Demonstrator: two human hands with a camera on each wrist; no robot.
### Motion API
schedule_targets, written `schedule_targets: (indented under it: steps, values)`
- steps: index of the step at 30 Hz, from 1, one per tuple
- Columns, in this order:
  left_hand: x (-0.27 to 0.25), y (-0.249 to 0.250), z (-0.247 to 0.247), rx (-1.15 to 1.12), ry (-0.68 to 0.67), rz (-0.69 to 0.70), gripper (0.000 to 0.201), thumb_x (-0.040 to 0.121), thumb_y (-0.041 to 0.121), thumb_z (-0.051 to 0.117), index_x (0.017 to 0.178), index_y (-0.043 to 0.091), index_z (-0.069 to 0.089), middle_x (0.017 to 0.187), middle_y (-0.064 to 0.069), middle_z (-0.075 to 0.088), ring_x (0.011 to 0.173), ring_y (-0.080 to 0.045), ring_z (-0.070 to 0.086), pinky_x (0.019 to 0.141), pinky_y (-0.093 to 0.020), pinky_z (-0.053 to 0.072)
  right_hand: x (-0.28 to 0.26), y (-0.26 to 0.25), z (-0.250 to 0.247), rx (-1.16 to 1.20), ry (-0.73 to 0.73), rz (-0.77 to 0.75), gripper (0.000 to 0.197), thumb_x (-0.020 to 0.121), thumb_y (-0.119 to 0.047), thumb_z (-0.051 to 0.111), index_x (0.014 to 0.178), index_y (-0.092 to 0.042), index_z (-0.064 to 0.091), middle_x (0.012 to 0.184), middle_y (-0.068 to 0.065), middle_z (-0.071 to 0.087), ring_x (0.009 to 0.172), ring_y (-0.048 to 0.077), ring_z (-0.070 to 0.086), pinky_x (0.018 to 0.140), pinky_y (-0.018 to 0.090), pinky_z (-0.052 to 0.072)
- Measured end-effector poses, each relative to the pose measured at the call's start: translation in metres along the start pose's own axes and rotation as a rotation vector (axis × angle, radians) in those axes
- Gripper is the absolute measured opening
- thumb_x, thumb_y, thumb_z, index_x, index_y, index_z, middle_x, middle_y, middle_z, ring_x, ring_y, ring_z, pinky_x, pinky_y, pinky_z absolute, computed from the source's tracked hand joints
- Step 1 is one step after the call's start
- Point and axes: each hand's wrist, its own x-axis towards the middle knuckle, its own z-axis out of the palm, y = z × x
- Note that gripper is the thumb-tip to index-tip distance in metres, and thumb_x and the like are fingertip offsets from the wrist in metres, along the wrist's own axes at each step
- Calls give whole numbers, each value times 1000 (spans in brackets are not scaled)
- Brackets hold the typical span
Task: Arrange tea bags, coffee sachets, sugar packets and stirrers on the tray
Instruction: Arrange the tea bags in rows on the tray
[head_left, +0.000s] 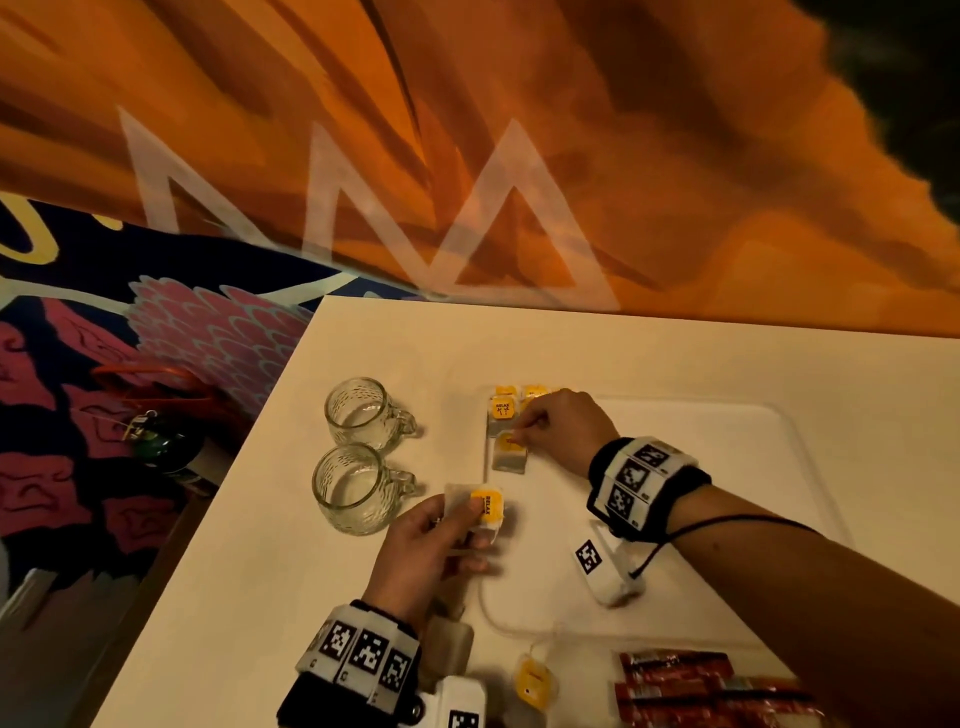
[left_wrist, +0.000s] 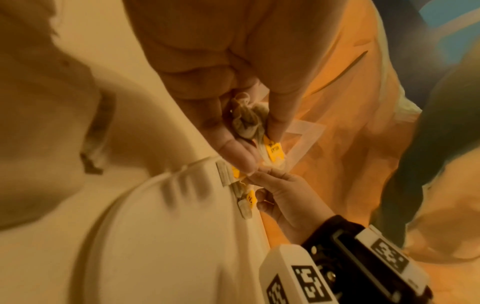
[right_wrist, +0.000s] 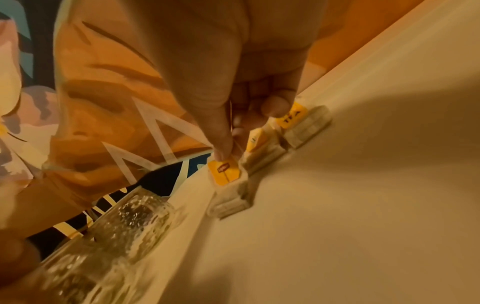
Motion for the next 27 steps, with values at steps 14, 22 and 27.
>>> schedule_targets:
  steps: [14, 22, 27]
  values:
    - [20, 4, 10, -38, 64, 16, 18, 92, 11, 56, 102, -1, 65, 59, -6, 62, 50, -15, 60, 43, -25, 51, -13, -2, 0, 343, 66, -45, 15, 80, -32, 75, 84, -18, 73, 73, -9, 65, 63, -3, 54, 60, 12, 41]
    - [9, -1, 28, 59, 41, 15, 20, 90, 7, 61, 106, -4, 64, 69, -11, 60, 48, -12, 60, 44, -25, 54, -70, 5, 8, 670, -69, 28, 14, 83, -12, 72, 76, -15, 61, 65, -3, 62, 56, 13, 57, 56, 29, 45]
    - [5, -3, 16, 187, 63, -8, 23, 96, 12, 48, 107, 7, 68, 91, -11, 71, 49, -9, 58, 39, -19, 40, -81, 11, -20, 285, 30, -115, 7, 87, -22, 66, 85, -21, 60, 72, -7, 64, 65, 16, 61, 65, 32, 47]
